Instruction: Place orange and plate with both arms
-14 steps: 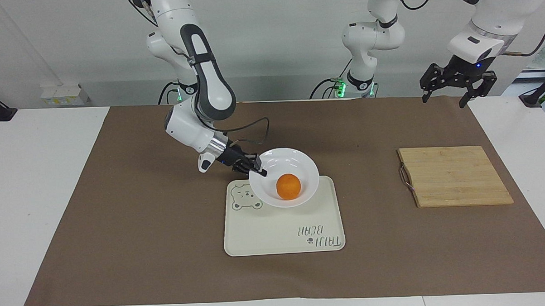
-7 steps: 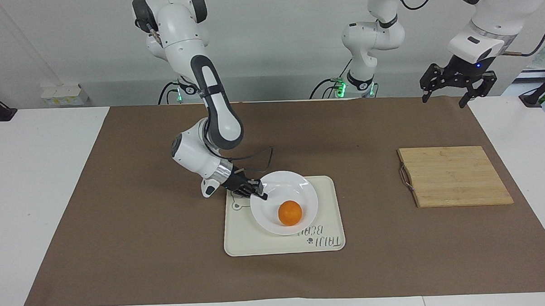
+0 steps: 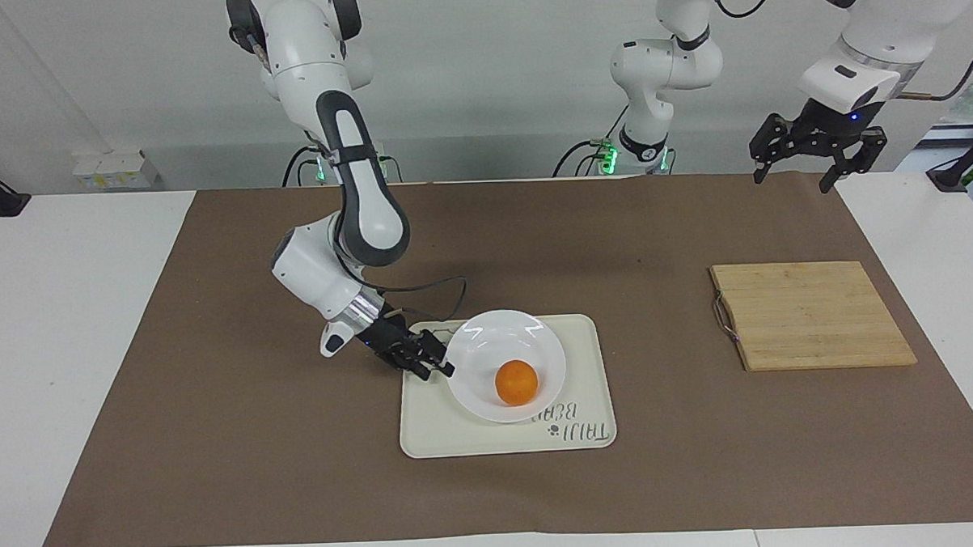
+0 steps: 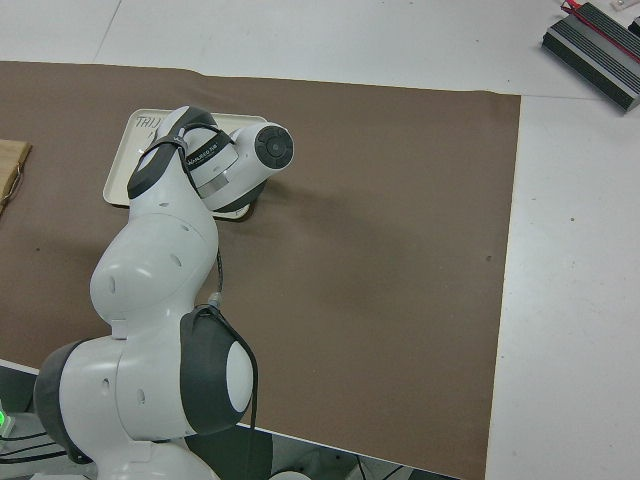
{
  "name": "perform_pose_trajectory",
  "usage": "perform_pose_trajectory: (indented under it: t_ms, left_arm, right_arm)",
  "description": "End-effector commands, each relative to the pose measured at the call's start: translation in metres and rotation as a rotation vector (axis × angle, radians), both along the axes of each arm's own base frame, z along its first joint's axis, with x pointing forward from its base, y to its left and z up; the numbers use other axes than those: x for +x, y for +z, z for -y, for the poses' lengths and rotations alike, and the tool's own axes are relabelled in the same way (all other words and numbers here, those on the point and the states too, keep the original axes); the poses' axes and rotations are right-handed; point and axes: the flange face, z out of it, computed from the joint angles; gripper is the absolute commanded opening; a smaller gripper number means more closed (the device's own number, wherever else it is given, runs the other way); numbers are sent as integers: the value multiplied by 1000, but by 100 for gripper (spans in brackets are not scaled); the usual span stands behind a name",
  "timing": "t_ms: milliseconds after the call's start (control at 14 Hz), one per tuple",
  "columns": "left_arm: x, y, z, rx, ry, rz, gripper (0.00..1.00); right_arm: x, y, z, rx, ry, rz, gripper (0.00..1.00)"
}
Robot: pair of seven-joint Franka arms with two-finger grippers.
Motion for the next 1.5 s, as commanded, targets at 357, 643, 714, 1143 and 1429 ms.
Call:
perform_pose_trajectory:
  t_ms: [357,643,714,1143,1429]
  left_arm:
    - [-7,3,-2,12,10,-4,100]
    - [-7,3,-2,12,10,-4,100]
    - [-7,3,-2,12,10,-4,100]
    - [-7,3,-2,12,10,-4,100]
    - [-7,4,-2,12,10,-2,100]
  right_arm:
    - [6,92,94,-364,229,94,100]
    - [-11,142,164,-576,354,41,100]
    - [-17,153,182,-598,357,17,100]
    - [-44,238,200,-769,332,-172,100]
    - [-70,297,194,-723,309,-286,100]
